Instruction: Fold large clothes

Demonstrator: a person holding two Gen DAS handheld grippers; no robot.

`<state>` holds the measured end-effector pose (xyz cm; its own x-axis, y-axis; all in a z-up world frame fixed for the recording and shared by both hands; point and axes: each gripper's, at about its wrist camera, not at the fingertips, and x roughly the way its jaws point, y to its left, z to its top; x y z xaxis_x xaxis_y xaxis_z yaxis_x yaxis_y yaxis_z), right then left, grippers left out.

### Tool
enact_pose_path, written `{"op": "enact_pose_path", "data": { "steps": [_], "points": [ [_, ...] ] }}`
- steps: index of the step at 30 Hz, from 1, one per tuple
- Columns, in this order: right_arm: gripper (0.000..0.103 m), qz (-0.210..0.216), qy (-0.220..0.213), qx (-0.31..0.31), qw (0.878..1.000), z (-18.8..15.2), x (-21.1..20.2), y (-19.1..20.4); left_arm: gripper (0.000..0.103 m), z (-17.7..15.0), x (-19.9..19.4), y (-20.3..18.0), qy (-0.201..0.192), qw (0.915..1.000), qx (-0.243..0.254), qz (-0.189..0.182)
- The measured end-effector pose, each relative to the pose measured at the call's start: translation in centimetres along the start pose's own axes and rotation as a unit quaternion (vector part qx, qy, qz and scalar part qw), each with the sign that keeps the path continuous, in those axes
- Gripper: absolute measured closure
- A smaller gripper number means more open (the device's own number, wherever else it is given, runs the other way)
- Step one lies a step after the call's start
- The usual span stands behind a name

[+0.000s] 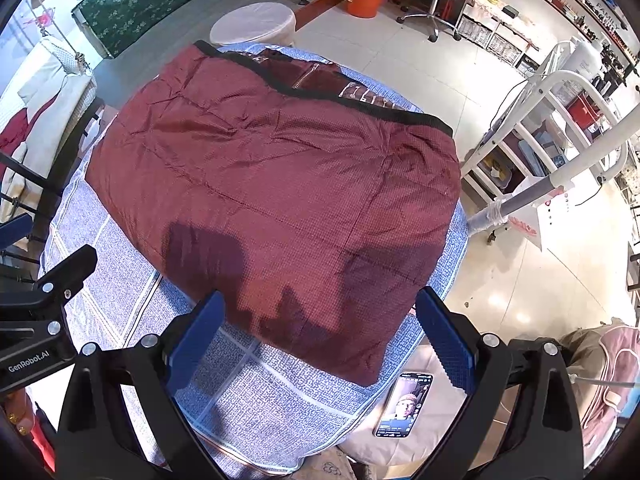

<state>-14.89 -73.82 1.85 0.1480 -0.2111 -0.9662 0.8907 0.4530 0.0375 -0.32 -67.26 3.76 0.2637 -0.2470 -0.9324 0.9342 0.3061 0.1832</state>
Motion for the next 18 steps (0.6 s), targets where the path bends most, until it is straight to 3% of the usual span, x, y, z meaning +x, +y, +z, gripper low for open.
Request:
{"op": "enact_pose_path", "data": {
  "steps": [18],
  "points": [
    [0.008,-0.001,0.004,-0.004,1.000,-0.02,0.11,0.20,0.006,0.07,-0.03,0.73,0.001,0.9999,-0.010,0.006]
  ]
}}
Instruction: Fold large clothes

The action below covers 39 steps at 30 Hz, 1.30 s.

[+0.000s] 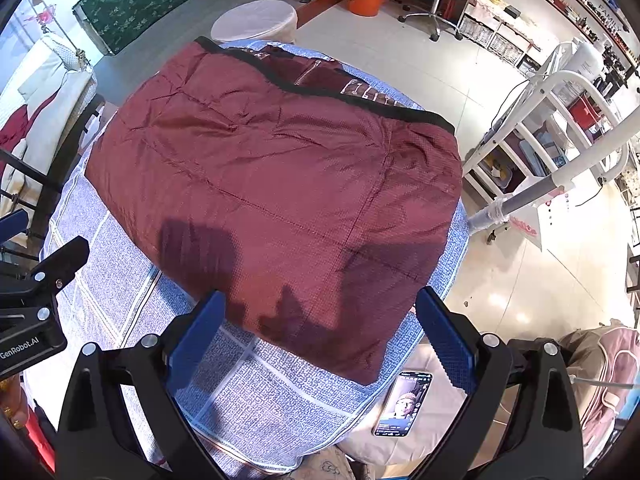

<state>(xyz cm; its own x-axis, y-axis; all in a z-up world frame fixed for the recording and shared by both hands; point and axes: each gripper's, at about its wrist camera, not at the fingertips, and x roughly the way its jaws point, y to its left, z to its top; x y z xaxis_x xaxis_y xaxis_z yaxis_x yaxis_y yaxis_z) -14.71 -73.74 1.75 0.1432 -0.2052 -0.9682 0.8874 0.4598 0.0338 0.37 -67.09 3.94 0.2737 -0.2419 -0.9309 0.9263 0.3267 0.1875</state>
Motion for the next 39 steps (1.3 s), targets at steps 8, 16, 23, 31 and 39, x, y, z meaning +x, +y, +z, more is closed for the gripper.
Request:
{"op": "enact_pose_path", "data": {
  "steps": [8,16,23,31,39],
  "points": [
    [0.008,0.002,0.002,-0.005,1.000,-0.02,0.11,0.31,0.006,-0.04,-0.01,0.22,0.000,1.0000,-0.003,0.001],
    [0.008,0.002,0.003,-0.008,1.000,0.04,0.18,0.34,0.006,-0.08,0.08,0.52,0.001,1.0000,-0.005,0.001],
    [0.008,0.002,0.003,-0.011,1.000,0.17,0.16,0.36,0.006,-0.14,0.12,0.64,0.002,1.0000,-0.005,0.001],
    [0.008,0.001,0.005,-0.013,1.000,0.31,0.28,0.54,0.006,-0.32,-0.01,0.84,-0.007,0.9999,-0.009,0.000],
    [0.008,0.002,0.006,-0.014,1.000,0.30,0.38,0.52,0.006,-0.43,0.23,0.74,0.001,0.9999,-0.010,-0.002]
  ]
}}
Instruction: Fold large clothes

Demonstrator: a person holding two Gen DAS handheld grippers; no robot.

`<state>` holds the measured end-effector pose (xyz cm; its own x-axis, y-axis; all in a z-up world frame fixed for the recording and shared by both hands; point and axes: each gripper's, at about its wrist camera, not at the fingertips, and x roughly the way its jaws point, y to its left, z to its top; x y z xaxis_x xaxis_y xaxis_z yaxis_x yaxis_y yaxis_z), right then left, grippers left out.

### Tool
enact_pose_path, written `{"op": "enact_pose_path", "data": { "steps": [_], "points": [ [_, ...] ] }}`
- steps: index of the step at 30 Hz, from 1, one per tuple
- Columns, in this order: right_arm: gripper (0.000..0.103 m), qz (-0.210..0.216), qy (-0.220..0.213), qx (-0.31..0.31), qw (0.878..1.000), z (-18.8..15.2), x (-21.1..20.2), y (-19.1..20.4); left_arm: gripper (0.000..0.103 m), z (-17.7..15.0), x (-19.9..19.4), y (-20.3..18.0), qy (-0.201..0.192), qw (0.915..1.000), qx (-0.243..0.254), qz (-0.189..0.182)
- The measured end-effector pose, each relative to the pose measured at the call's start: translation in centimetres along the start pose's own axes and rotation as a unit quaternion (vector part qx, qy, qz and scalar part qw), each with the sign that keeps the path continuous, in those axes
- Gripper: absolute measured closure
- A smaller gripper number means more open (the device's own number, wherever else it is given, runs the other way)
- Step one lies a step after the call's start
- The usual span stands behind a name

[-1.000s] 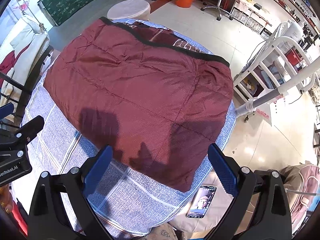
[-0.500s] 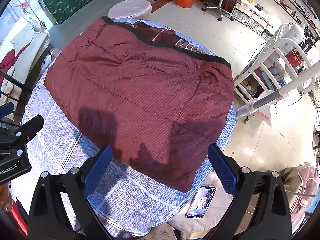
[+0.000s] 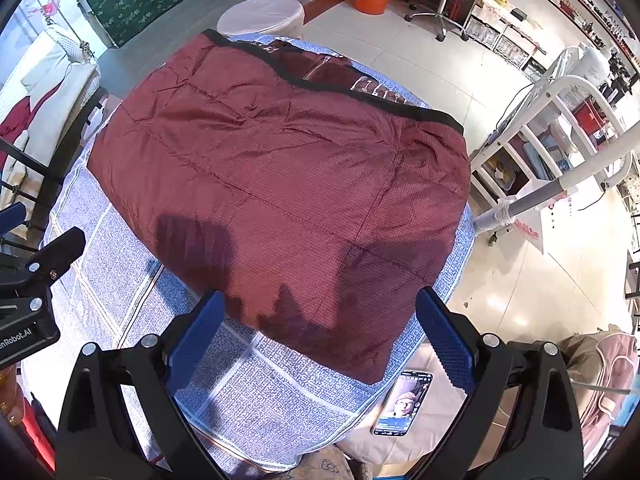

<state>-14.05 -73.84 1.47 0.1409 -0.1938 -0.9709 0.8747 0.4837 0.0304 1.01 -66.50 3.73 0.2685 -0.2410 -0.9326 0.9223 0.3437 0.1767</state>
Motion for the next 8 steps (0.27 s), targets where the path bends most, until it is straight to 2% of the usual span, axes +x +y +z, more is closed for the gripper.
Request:
{"op": "enact_pose_path", "data": {
  "steps": [8],
  "points": [
    [0.008,0.000,0.001,0.000,1.000,-0.05,0.00,0.05,0.006,-0.06,-0.04,0.33,0.002,1.0000,-0.008,-0.001]
  ]
}}
